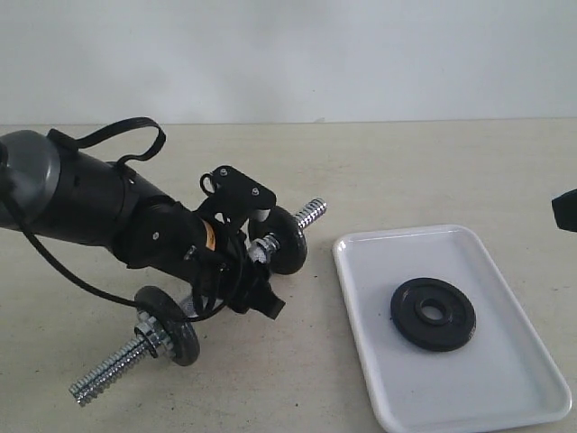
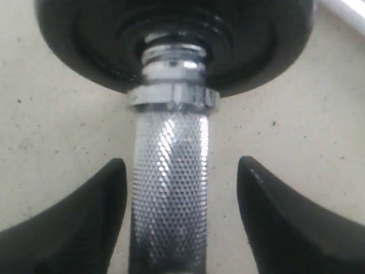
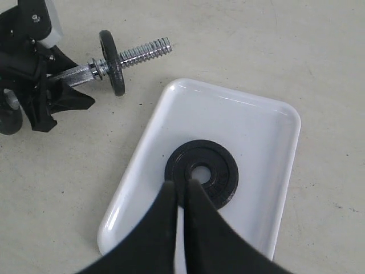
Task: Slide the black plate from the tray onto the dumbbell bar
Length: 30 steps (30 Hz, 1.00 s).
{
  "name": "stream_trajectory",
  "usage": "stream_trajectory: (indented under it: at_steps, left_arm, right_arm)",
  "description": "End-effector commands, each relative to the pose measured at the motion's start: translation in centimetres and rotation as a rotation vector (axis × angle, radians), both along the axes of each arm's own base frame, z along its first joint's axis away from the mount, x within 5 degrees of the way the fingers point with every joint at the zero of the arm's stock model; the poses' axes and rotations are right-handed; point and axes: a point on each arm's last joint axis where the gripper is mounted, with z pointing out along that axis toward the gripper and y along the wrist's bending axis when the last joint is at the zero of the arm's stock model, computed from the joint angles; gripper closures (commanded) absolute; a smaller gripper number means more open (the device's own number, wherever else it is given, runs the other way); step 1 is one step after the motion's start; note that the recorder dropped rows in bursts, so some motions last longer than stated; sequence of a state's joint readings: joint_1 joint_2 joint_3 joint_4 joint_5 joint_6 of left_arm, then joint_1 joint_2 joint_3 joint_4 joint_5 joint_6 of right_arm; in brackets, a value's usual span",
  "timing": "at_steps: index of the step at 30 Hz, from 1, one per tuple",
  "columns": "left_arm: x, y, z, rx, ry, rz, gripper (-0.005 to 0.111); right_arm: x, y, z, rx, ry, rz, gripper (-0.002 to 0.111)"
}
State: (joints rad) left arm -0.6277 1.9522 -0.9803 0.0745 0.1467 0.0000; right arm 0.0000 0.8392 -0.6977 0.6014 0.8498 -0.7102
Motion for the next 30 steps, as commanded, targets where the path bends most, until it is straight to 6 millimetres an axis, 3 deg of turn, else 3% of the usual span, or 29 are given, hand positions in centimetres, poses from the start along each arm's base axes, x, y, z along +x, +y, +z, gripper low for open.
stream_trajectory:
  at_steps: [1, 11, 30]
  left_arm:
    - [0.18, -0.09, -0.32, -0.016, -0.002, 0.017, 0.053]
    - [1.08, -0.72, 0.67, -0.033, -0.026, 0.017, 0.053]
    - [0.92, -0.57, 0.53, -0.008, -0.008, 0.009, 0.053]
  right_arm:
    - [0.06, -0.04, -0.03, -0.004, -0.007, -0.001, 0.108]
    - [0.06, -0.04, -0.03, -0.004, -0.007, -0.001, 0.108]
    - [0.06, -0.04, -0.03, -0.004, -0.007, -0.001, 0.108]
